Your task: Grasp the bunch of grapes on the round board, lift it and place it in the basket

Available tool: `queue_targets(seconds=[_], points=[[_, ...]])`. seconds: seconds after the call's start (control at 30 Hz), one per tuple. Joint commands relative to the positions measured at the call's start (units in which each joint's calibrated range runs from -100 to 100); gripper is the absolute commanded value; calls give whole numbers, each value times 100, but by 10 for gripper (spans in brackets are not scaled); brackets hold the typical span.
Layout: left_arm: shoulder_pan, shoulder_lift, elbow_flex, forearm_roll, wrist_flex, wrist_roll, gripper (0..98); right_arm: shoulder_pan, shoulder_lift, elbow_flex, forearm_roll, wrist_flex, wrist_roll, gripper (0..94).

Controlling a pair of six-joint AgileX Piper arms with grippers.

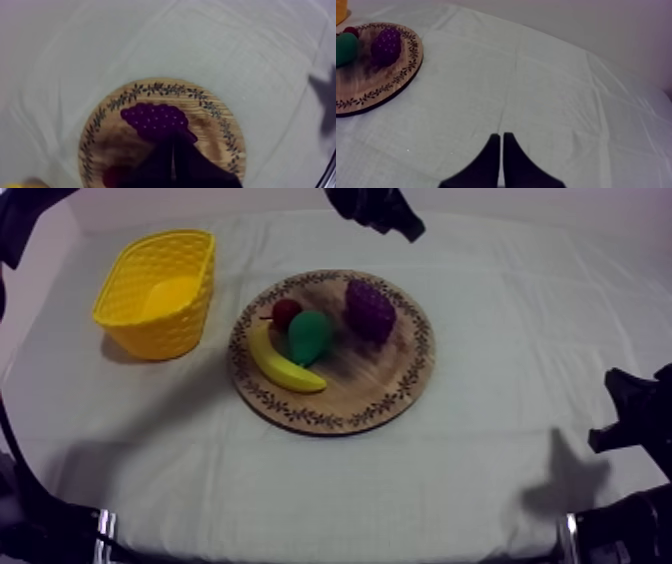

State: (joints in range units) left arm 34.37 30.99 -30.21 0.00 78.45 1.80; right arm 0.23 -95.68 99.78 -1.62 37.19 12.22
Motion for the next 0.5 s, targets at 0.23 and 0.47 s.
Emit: queue_targets(seconds=[0.23, 0.47], points=[[-57, 65, -43, 189, 799, 2337, 29, 0, 0, -1, -2, -1, -1, 5], [-16, 150, -194, 189, 1046, 2514, 36, 0, 0, -1, -2, -1, 0, 5]])
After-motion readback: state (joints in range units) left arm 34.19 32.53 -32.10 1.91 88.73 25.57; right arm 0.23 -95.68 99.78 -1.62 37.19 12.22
